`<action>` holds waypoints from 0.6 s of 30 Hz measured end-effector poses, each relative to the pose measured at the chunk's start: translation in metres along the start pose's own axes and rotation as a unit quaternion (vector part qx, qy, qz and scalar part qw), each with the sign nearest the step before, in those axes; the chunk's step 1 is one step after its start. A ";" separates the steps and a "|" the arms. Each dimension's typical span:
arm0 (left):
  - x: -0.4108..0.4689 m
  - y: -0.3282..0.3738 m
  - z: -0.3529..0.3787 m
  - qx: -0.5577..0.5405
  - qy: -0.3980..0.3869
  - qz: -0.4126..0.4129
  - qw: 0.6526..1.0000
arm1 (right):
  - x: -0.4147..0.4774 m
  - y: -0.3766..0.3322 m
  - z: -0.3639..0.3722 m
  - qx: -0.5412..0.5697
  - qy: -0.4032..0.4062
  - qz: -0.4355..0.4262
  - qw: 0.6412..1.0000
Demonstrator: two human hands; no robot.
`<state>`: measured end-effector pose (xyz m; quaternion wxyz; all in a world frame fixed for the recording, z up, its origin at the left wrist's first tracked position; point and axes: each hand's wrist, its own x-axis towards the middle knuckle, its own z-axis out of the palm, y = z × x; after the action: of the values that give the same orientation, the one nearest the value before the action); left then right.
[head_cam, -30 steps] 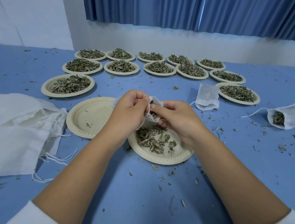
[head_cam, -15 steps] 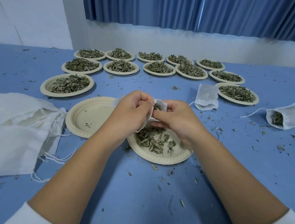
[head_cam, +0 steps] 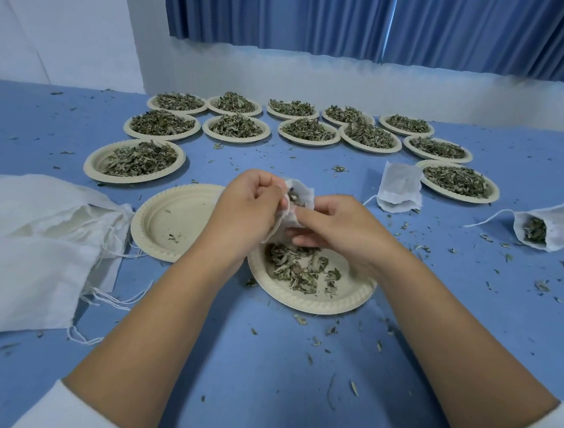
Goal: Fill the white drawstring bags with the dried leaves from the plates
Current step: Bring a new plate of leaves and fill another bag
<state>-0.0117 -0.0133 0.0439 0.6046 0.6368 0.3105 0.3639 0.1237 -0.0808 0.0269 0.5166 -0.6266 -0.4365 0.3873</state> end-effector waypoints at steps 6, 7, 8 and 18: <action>0.006 -0.002 -0.009 -0.023 0.058 0.006 0.998 | -0.001 -0.008 -0.013 -0.048 0.035 0.012 0.998; 0.006 -0.002 -0.009 -0.029 0.056 0.004 0.998 | -0.002 -0.006 -0.011 -0.099 0.052 -0.007 0.994; 0.006 -0.001 -0.009 -0.034 0.053 0.003 0.998 | -0.003 -0.004 -0.010 -0.167 0.067 -0.029 0.983; 0.005 -0.001 -0.008 -0.009 0.048 0.001 0.999 | -0.010 -0.002 -0.002 -0.352 -0.034 -0.067 0.933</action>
<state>-0.0154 -0.0047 0.0437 0.5944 0.6136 0.3351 0.3973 0.1219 -0.0911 0.0299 0.2732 -0.7239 -0.6031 0.1941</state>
